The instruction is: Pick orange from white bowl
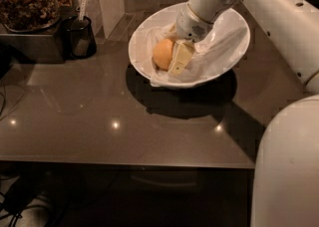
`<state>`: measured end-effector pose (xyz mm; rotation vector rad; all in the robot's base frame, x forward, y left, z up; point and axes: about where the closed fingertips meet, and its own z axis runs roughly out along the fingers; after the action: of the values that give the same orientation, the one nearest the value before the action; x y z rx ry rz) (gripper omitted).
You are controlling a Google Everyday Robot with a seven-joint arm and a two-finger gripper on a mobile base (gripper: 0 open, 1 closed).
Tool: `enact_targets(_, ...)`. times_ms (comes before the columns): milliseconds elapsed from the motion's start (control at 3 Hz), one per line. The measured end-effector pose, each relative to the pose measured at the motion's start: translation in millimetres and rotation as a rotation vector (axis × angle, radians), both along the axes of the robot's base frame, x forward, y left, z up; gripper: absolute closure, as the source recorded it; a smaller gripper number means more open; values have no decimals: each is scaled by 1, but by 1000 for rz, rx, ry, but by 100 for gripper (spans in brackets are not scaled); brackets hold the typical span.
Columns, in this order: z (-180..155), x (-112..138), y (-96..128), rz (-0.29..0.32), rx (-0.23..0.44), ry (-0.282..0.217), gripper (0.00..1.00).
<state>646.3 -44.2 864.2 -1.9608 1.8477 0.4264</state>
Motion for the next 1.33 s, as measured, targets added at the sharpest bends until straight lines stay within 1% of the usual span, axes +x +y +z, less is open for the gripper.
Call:
enact_targets(333, -4, -2, -6, -4, -10, 7, 40)
enact_targets(1000, -2, -2, 5, -22, 94, 20, 86)
enact_targets(1333, 6, -6, 1, -48, 176, 45, 100)
